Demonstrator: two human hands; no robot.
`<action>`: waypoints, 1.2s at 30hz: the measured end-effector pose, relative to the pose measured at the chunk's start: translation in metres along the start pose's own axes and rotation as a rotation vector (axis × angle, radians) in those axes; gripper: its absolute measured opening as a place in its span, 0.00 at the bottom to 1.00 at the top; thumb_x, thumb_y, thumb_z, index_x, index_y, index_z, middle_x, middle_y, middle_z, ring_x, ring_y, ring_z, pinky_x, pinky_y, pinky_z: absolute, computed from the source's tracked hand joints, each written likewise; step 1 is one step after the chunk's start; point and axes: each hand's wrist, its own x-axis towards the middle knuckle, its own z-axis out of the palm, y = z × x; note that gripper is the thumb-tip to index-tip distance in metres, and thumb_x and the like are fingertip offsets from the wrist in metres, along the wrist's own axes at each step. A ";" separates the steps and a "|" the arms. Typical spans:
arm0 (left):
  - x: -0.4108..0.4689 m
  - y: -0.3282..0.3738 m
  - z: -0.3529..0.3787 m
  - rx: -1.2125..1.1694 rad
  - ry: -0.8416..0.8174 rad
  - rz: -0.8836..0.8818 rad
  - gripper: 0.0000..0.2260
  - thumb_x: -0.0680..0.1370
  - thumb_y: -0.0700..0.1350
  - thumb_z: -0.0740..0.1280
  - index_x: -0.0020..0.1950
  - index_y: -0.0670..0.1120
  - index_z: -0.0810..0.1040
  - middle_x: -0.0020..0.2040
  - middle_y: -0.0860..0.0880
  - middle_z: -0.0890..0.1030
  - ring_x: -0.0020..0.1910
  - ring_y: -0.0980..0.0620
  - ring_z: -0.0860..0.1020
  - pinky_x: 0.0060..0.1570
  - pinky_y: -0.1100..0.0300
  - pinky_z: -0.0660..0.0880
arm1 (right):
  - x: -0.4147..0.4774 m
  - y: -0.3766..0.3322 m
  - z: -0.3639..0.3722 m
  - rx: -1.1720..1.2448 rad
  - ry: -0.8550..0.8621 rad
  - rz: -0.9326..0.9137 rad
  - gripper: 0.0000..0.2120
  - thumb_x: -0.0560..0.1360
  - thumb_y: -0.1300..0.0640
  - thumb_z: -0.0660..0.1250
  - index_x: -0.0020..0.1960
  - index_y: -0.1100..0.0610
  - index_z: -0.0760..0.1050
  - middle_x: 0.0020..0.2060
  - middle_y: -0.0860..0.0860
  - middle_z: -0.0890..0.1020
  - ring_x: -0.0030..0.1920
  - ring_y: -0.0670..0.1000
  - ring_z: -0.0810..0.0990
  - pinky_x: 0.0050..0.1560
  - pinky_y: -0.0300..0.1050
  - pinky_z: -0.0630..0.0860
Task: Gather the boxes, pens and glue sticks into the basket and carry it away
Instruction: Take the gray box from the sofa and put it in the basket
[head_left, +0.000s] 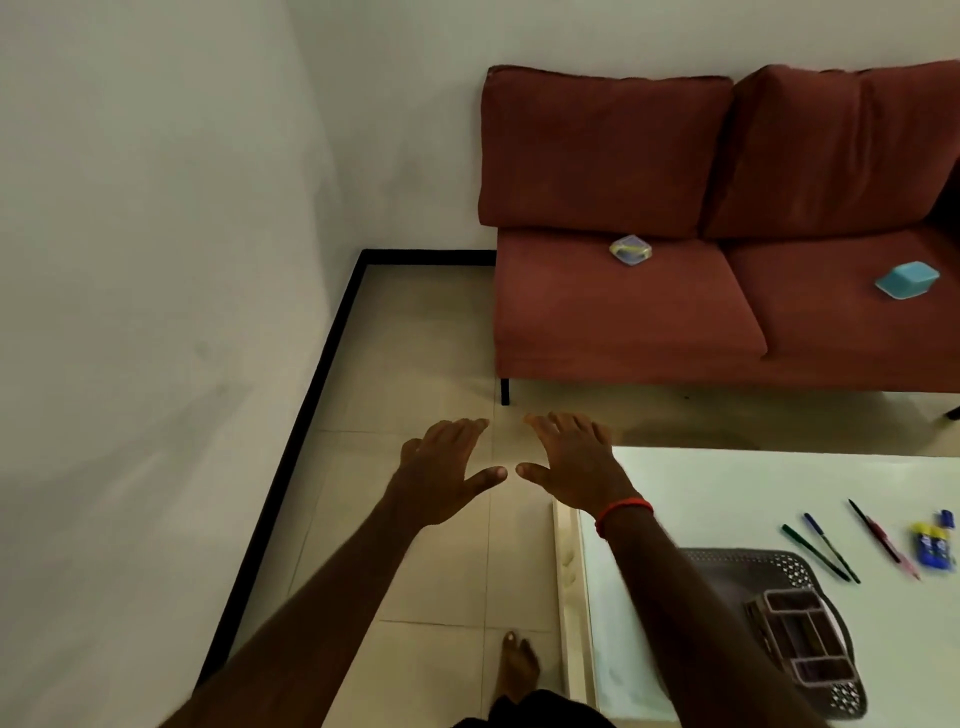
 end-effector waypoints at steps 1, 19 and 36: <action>0.012 -0.002 0.000 0.011 -0.002 0.000 0.39 0.74 0.76 0.49 0.79 0.55 0.57 0.78 0.53 0.66 0.76 0.49 0.63 0.68 0.39 0.67 | 0.010 0.005 -0.003 0.014 0.003 0.012 0.33 0.76 0.39 0.65 0.76 0.48 0.60 0.73 0.52 0.68 0.73 0.57 0.63 0.73 0.55 0.57; 0.193 -0.034 -0.039 0.056 -0.029 0.069 0.40 0.74 0.77 0.48 0.79 0.55 0.58 0.78 0.52 0.65 0.77 0.50 0.62 0.70 0.37 0.63 | 0.170 0.054 -0.030 0.047 0.099 0.090 0.34 0.76 0.34 0.61 0.77 0.48 0.59 0.70 0.50 0.69 0.72 0.55 0.64 0.71 0.56 0.57; 0.403 -0.074 -0.100 0.055 -0.163 0.246 0.39 0.73 0.77 0.47 0.80 0.59 0.54 0.80 0.51 0.61 0.79 0.47 0.58 0.70 0.38 0.63 | 0.325 0.100 -0.102 -0.001 0.209 0.406 0.35 0.75 0.31 0.61 0.76 0.45 0.61 0.71 0.51 0.70 0.72 0.55 0.64 0.70 0.58 0.60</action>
